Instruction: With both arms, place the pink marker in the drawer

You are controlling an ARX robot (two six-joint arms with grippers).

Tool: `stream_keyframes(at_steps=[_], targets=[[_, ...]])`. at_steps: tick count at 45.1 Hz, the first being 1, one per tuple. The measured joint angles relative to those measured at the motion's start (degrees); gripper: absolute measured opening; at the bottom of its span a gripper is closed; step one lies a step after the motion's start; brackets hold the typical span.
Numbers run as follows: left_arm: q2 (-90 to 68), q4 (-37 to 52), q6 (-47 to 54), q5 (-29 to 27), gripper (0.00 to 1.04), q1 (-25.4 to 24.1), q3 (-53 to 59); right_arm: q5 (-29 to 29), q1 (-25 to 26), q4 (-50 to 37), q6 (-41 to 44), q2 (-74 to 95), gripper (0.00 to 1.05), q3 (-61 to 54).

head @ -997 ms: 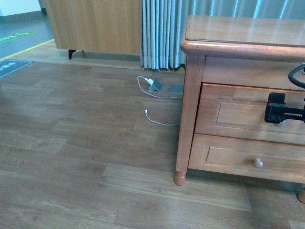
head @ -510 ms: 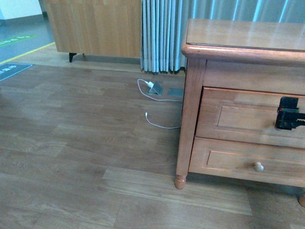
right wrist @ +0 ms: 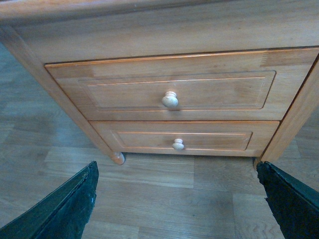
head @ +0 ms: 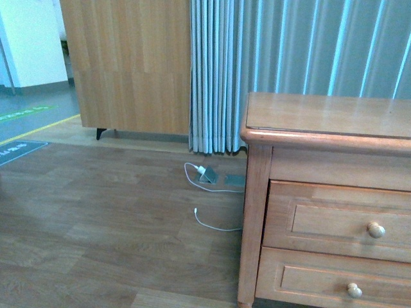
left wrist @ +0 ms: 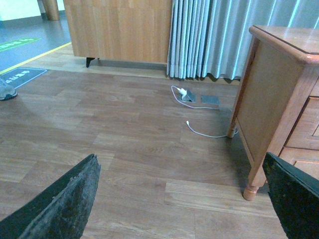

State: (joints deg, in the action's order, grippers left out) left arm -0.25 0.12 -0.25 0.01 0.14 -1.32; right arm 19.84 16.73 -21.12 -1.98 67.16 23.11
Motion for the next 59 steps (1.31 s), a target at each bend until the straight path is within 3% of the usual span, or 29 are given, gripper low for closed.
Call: stream_keyframes(at_steps=[12, 25, 32, 46, 55, 59], targets=[[0.0, 0.0, 0.0, 0.0, 0.99, 0.0, 0.0, 9.2, 9.5, 15.8, 0.2, -22.9, 0.96, -3.4], [0.0, 0.0, 0.0, 0.0, 0.99, 0.0, 0.0, 8.8, 10.3, 15.3, 0.4, -24.2, 0.95, -3.7], [0.0, 0.0, 0.0, 0.0, 0.99, 0.0, 0.0, 1.2, 5.7, -5.8, 1.0, -28.3, 0.7, -13.2], [0.0, 0.0, 0.0, 0.0, 0.99, 0.0, 0.0, -9.7, -6.0, -0.3, 1.7, -41.3, 0.01, -19.0], [0.0, 0.0, 0.0, 0.0, 0.99, 0.0, 0.0, -12.9, -9.5, 2.9, 1.8, -46.0, 0.01, -20.4], [0.0, 0.0, 0.0, 0.0, 0.99, 0.0, 0.0, -19.2, -14.6, 4.7, 1.8, -48.3, 0.01, -21.0]])
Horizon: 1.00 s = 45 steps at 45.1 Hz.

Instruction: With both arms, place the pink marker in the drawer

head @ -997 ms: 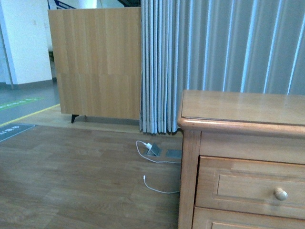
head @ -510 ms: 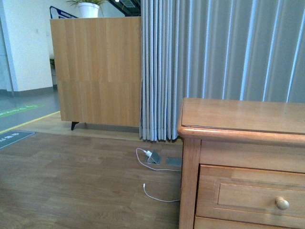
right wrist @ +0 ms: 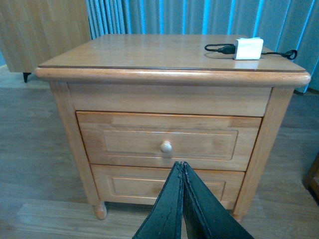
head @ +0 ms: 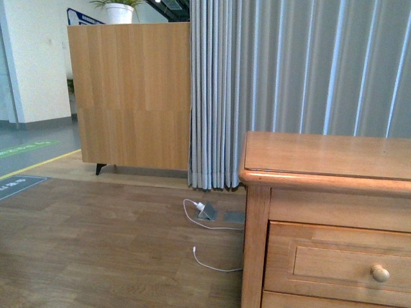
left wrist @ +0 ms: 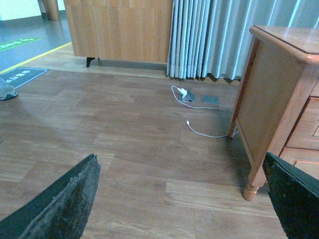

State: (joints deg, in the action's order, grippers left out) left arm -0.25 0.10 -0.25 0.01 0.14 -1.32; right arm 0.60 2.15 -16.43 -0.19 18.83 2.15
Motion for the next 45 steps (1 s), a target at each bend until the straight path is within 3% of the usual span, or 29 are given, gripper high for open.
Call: stream_keyframes(at_steps=[4, 25, 31, 45], targets=[[0.0, 0.0, 0.0, 0.0, 0.99, 0.0, 0.0, -0.2, -1.9, -0.5, 0.0, -1.9, 0.01, -1.9], [0.0, 0.0, 0.0, 0.0, 0.99, 0.0, 0.0, -0.5, -1.9, 6.4, 0.1, -9.0, 0.01, -1.9], [0.0, -0.1, 0.0, 0.0, 0.99, 0.0, 0.0, -0.5, -2.0, 16.0, 0.1, -17.4, 0.01, -1.8], [0.0, -0.1, 0.0, 0.0, 0.99, 0.0, 0.0, -0.5, -2.0, 16.4, 0.1, -18.6, 0.01, -1.8]])
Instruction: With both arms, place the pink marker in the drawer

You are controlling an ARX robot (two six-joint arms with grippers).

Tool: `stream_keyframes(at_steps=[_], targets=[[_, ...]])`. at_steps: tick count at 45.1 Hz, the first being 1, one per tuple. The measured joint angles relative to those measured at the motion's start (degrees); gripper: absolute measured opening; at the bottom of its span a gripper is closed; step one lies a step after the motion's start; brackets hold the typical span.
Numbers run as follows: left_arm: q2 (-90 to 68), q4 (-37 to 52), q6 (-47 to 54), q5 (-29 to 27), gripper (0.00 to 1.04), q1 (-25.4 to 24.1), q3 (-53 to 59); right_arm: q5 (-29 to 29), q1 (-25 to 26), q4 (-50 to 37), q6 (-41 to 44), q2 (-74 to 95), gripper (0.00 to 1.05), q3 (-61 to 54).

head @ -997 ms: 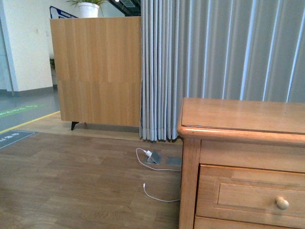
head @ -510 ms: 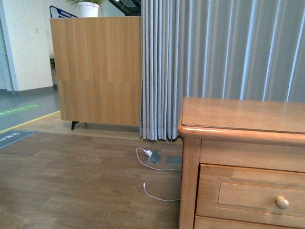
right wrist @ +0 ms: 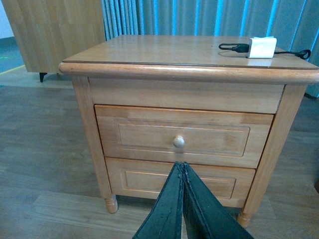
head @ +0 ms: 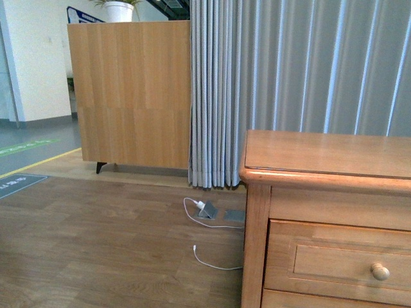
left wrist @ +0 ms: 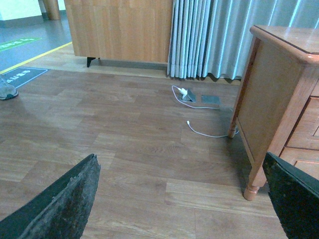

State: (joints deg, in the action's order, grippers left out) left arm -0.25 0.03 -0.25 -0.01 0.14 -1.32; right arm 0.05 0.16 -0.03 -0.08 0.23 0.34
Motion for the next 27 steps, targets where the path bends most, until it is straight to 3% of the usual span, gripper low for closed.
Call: stream_keyframes(at_steps=[4, 14, 23, 25, 27], targets=[[0.0, 0.0, 0.0, 0.0, 0.99, 0.0, 0.0, 0.0, 0.0, 0.0, 0.1, 0.0, 0.11, 0.0], [0.0, 0.0, 0.0, 0.0, 0.99, 0.0, 0.0, 0.0, 0.0, 0.0, 0.1, 0.0, 0.59, 0.0], [0.0, 0.0, 0.0, 0.0, 0.99, 0.0, 0.0, 0.0, 0.0, 0.0, 0.1, 0.0, 0.93, 0.0], [0.0, 0.0, 0.0, 0.0, 0.99, 0.0, 0.0, 0.0, 0.0, 0.0, 0.0, 0.0, 0.98, 0.0], [0.0, 0.0, 0.0, 0.0, 0.99, 0.0, 0.0, 0.0, 0.0, 0.0, 0.0, 0.0, 0.97, 0.0]])
